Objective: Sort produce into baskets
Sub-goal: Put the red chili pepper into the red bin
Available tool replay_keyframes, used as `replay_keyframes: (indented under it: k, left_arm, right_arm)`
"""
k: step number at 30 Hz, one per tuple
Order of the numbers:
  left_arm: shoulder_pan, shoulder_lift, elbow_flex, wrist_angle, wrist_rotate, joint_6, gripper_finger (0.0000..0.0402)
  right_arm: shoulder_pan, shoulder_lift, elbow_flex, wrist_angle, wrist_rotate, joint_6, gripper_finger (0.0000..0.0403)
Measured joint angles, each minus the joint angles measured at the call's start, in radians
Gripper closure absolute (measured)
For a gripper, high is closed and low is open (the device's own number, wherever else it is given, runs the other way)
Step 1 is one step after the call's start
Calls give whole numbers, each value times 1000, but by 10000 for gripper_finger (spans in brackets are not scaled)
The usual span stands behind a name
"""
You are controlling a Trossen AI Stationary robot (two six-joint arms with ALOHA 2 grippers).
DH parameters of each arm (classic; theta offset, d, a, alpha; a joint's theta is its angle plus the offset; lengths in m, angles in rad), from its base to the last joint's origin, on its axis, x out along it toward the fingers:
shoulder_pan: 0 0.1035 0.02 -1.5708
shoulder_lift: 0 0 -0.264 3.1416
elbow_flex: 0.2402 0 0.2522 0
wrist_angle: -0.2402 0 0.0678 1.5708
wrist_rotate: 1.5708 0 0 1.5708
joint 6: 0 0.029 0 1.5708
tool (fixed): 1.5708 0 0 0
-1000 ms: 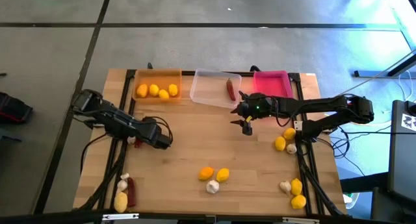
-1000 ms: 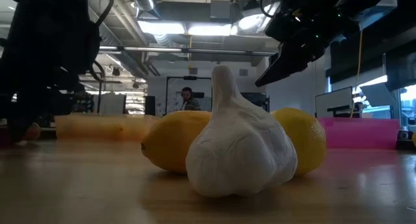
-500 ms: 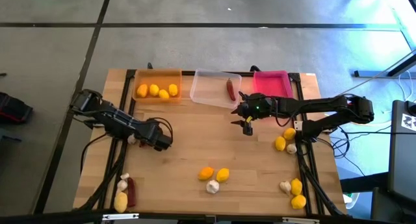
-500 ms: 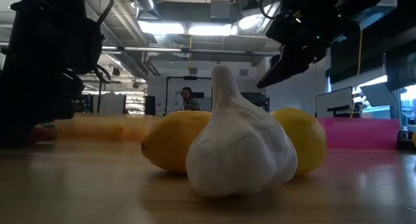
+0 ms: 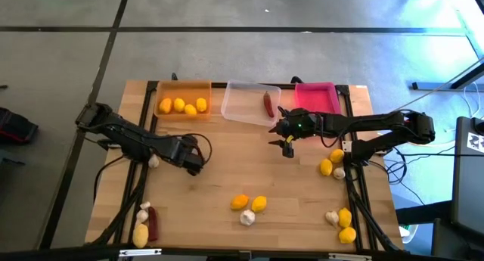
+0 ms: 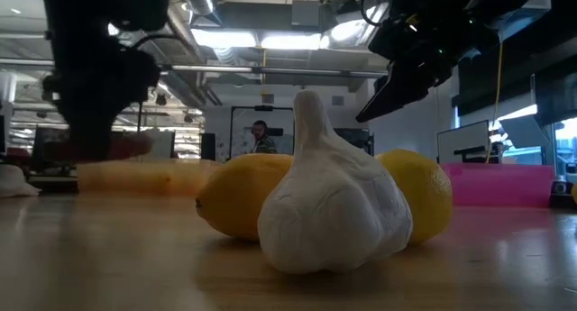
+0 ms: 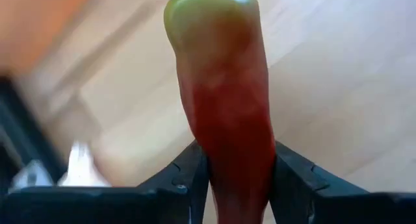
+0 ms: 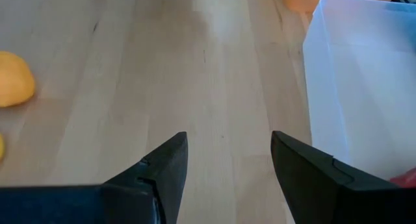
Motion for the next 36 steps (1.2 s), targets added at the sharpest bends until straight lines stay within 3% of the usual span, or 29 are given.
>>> replay_keyframes:
  k: [8,14,21,33,36]
  left_arm:
    - [-18,-5,13,308,-121,309,281]
    - [-9,-5,14,540,-200,500,279]
    - [20,-4,14,818,-210,688,278]
    - [2,2,15,1130,-209,863,277]
    - [-2,18,15,1166,-207,888,277]
  right_arm:
    - [0,2,0,10,-59,60,184]
    - [1,16,0,94,-67,111,148]
    - [1,21,0,222,-251,115,117]
    - [123,69,0,561,-249,149,144]
    - [148,112,1,664,-197,149,151]
